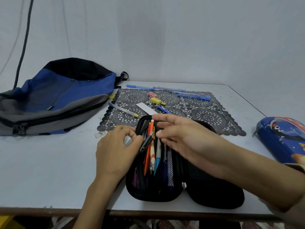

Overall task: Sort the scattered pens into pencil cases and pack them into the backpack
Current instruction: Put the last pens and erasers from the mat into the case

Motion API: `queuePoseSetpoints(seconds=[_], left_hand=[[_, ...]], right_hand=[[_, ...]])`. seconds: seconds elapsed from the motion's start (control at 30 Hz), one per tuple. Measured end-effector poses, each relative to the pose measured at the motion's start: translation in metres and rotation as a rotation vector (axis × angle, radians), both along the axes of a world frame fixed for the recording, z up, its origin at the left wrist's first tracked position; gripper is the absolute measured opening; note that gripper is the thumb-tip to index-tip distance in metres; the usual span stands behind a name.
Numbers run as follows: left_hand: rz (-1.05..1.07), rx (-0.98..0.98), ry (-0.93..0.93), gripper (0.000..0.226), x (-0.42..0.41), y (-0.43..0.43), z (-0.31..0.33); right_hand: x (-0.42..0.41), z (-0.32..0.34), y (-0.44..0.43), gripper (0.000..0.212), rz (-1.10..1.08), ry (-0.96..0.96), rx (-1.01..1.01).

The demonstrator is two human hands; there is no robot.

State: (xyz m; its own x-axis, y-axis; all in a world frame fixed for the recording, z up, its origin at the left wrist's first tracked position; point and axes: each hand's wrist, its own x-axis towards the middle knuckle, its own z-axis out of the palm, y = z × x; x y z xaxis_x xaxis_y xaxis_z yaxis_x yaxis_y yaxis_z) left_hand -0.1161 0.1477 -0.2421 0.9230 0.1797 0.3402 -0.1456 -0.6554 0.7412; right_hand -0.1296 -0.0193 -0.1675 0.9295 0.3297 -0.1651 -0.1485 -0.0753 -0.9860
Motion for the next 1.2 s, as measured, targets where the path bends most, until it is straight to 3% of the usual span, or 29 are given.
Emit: queuePoseSetpoints(seconds=[0.13, 0.3, 0.47, 0.6, 0.7, 0.87, 1.13, 1.2], left_hand=[[-0.017, -0.012, -0.013, 0.040, 0.001, 0.002, -0.001], [-0.038, -0.059, 0.013, 0.038, 0.001, 0.003, -0.004], [-0.118, -0.301, 0.074, 0.033, 0.005, 0.007, -0.007], [-0.170, -0.471, 0.101, 0.026, 0.005, 0.008, -0.011], [-0.165, -0.469, 0.097, 0.027, 0.004, 0.007, -0.010], [-0.183, -0.478, 0.068, 0.025, 0.004, 0.005, -0.011], [-0.230, -0.487, 0.042, 0.026, 0.006, 0.005, -0.013], [-0.234, -0.483, 0.040, 0.026, 0.006, 0.006, -0.014]], right_hand=[[0.011, -0.010, 0.000, 0.028, 0.088, -0.416, -0.392], [0.030, -0.016, 0.000, 0.016, 0.176, -0.573, -0.500], [0.049, -0.008, -0.008, 0.015, 0.195, -0.290, -0.292], [0.070, -0.003, -0.013, 0.018, 0.054, 0.025, 0.127], [0.080, -0.004, -0.014, 0.018, -0.083, 0.027, 0.196], [0.084, -0.013, -0.004, 0.022, -0.099, -0.110, 0.001], [0.077, -0.023, 0.005, 0.012, 0.011, -0.448, -0.541], [0.075, -0.022, 0.004, 0.014, 0.025, -0.535, -0.599]])
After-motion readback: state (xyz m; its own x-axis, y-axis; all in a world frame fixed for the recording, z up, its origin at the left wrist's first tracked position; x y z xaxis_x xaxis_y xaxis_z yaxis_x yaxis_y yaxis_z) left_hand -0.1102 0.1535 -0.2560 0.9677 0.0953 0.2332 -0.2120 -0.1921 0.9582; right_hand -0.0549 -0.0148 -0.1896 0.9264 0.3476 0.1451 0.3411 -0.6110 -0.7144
